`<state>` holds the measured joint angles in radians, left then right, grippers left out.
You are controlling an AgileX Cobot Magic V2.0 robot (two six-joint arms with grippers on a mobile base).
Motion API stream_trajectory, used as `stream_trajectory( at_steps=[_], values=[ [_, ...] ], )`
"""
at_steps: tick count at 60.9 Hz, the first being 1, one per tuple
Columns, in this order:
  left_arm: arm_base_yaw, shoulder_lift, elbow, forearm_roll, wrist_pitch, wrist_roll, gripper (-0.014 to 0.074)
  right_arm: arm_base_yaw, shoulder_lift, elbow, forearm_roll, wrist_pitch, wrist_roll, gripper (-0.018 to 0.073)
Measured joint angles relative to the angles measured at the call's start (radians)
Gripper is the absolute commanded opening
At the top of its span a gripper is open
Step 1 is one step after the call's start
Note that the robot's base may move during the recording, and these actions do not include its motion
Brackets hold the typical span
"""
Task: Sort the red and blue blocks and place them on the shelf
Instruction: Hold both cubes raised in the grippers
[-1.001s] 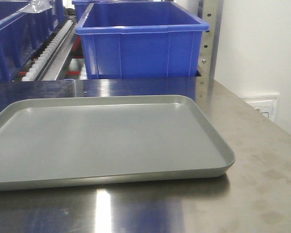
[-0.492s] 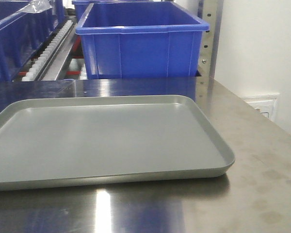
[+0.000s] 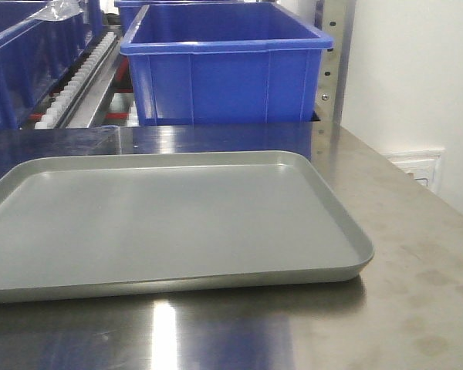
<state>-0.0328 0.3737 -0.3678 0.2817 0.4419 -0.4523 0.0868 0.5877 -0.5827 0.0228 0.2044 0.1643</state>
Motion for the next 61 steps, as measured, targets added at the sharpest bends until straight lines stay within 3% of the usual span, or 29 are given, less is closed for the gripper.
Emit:
stream_trajectory(
  at_steps=[61],
  values=[
    [0.000,-0.010,0.012,0.000,-0.044,0.000,0.0122,0.000,0.000,0.000,0.000,0.000,0.000,0.0048]
  ],
)
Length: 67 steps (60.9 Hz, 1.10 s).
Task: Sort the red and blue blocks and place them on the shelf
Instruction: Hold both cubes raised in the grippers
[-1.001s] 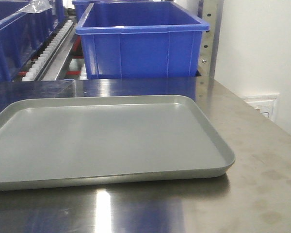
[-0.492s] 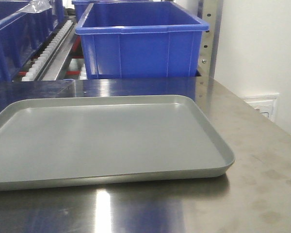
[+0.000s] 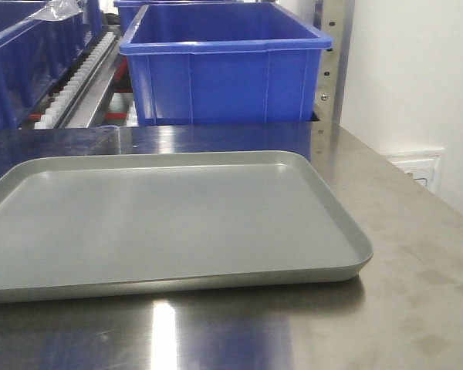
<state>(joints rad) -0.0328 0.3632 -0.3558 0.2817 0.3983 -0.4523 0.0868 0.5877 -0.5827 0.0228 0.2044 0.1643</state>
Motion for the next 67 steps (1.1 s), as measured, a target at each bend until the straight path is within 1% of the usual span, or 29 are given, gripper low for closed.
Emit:
stream_trajectory(
  at_steps=[67],
  values=[
    [0.000,0.000,0.000,0.000,0.000,0.000,0.0122,0.000,0.000,0.000,0.000,0.000,0.000,0.0048]
  ],
)
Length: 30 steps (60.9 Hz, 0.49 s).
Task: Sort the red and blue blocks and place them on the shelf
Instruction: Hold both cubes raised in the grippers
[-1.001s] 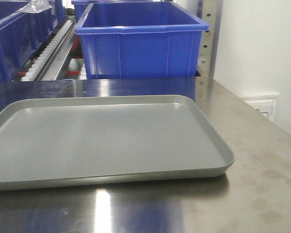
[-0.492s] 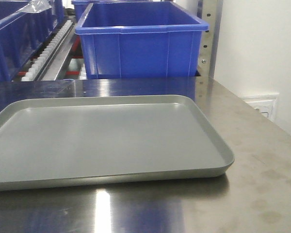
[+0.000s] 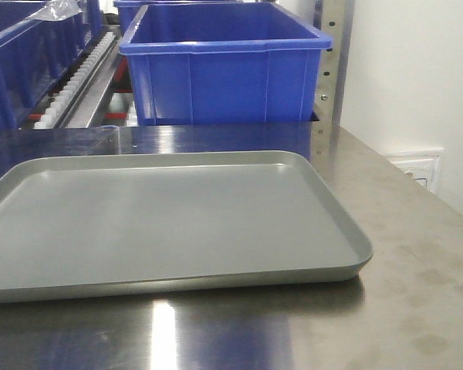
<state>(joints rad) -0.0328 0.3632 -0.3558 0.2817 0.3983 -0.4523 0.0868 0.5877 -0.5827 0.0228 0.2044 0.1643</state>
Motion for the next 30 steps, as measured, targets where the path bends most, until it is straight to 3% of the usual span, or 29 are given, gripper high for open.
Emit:
stream_trajectory(
  at_steps=[30],
  values=[
    [0.000,0.000,0.000,0.000,-0.002,0.000,0.0122,0.000,0.000,0.000,0.000,0.000,0.000,0.0048]
  ],
)
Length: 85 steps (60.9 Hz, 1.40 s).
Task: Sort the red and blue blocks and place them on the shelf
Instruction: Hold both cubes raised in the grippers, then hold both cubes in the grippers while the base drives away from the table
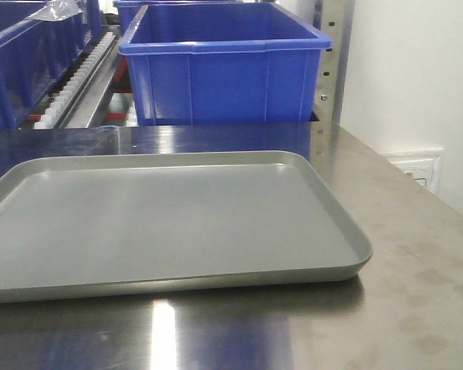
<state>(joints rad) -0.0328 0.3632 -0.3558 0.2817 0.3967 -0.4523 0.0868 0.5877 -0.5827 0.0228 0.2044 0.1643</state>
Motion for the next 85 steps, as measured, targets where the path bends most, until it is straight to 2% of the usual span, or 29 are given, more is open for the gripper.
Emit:
stream_trajectory(
  at_steps=[85],
  values=[
    [0.000,0.000,0.000,0.000,0.000,0.000,0.0122,0.000,0.000,0.000,0.000,0.000,0.000,0.0048]
  ],
)
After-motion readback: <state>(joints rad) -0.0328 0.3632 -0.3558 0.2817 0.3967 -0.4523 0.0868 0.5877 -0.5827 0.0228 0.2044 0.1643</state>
